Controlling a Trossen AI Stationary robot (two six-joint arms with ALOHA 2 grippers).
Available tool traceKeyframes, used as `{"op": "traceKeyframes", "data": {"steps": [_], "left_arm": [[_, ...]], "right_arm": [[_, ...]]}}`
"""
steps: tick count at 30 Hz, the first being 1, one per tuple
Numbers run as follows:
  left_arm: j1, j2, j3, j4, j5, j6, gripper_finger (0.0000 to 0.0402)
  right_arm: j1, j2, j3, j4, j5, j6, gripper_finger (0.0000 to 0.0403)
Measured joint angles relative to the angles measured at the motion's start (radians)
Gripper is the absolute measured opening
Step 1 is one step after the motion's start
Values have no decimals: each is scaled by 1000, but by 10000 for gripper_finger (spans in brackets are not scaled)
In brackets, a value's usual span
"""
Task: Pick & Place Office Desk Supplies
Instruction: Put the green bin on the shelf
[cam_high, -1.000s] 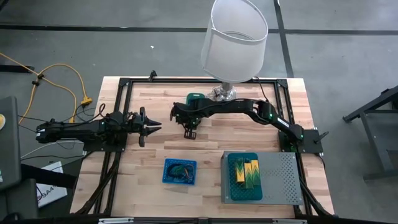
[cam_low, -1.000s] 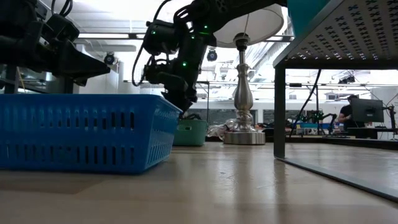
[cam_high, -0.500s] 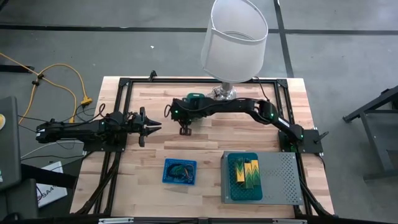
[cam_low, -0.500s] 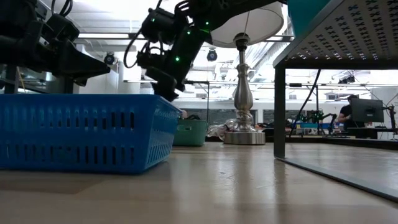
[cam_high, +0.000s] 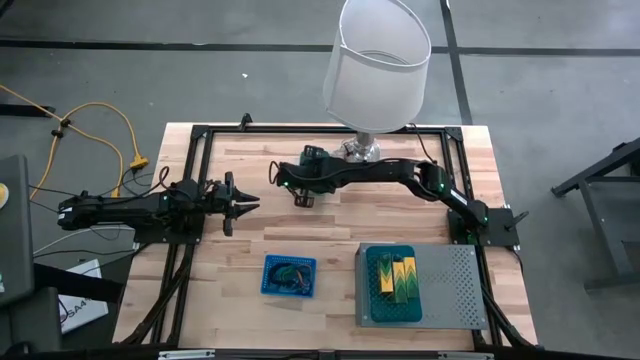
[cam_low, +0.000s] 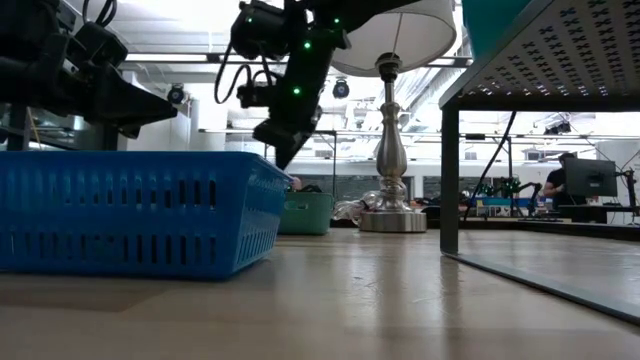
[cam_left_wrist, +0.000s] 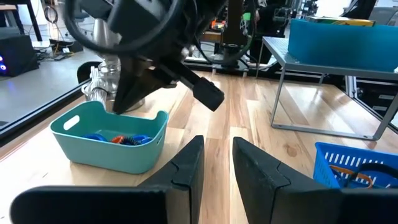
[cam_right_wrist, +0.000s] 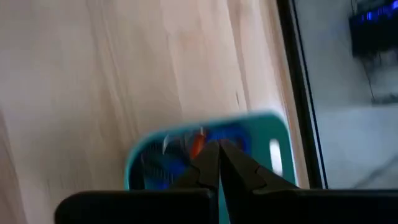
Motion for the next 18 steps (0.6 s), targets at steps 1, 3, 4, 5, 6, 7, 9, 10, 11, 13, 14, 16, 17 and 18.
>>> {"op": "traceKeyframes", "data": {"steps": [1, 3, 4, 5, 6, 7, 9, 10, 11, 13, 14, 16, 17, 18], "left_arm": [[0, 0, 0, 1, 0, 0, 79], [0, 0, 0, 0, 0, 0, 79], [0, 0, 0, 0, 0, 0, 79], [0, 0, 0, 0, 0, 0, 79], [0, 0, 0, 0, 0, 0, 79], [0, 0, 0, 0, 0, 0, 79], [0, 0, 0, 0, 0, 0, 79], [0, 0, 0, 0, 0, 0, 79], [0, 0, 0, 0, 0, 0, 79], [0, 0, 0, 0, 0, 0, 79], [0, 0, 0, 0, 0, 0, 79], [0, 0, 0, 0, 0, 0, 79], [0, 0, 0, 0, 0, 0, 79], [0, 0, 0, 0, 0, 0, 79]], "right_arm": [[0, 0, 0, -26, 8, 15, 2], [-1, 0, 0, -68, 11, 47, 2], [-2, 0, 0, -88, 10, 62, 2], [-2, 0, 0, -105, 9, 71, 2], [-3, 0, 0, -118, 2, 81, 2], [-4, 0, 0, -129, -11, 89, 2], [-6, 0, 0, -144, -54, 95, 2], [-9, 0, 0, -146, -80, 95, 2], [-11, 0, 0, -149, -108, 95, 2], [-20, 0, 0, -153, -156, 98, 2], [-25, 1, 0, -152, -171, 98, 2], [-37, 1, 0, -151, -193, 98, 2], [-41, 1, 0, -151, -202, 98, 3], [-45, 1, 0, -148, -209, 97, 4]]}}
